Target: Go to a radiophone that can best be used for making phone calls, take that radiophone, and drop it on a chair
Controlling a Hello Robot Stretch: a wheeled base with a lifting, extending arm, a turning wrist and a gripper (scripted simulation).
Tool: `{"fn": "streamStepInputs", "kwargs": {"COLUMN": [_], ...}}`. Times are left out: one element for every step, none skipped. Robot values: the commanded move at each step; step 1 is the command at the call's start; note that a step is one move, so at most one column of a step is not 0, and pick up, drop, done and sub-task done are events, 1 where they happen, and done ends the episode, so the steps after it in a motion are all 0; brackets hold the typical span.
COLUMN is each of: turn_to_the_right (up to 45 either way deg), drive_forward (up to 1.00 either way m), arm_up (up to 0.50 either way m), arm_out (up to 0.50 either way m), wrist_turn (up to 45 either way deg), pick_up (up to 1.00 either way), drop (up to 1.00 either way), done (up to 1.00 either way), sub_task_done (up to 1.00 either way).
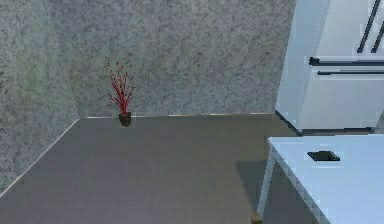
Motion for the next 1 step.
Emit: {"fn": "streamStepInputs", "kwargs": {"turn_to_the_right": [0.0], "drive_forward": [0.00], "arm_up": [0.00], "arm_out": [0.00], "wrist_turn": [0.0], "pick_up": [0.00], "drop": [0.00], "done": [1.00], "sub_task_done": [0.00]}}
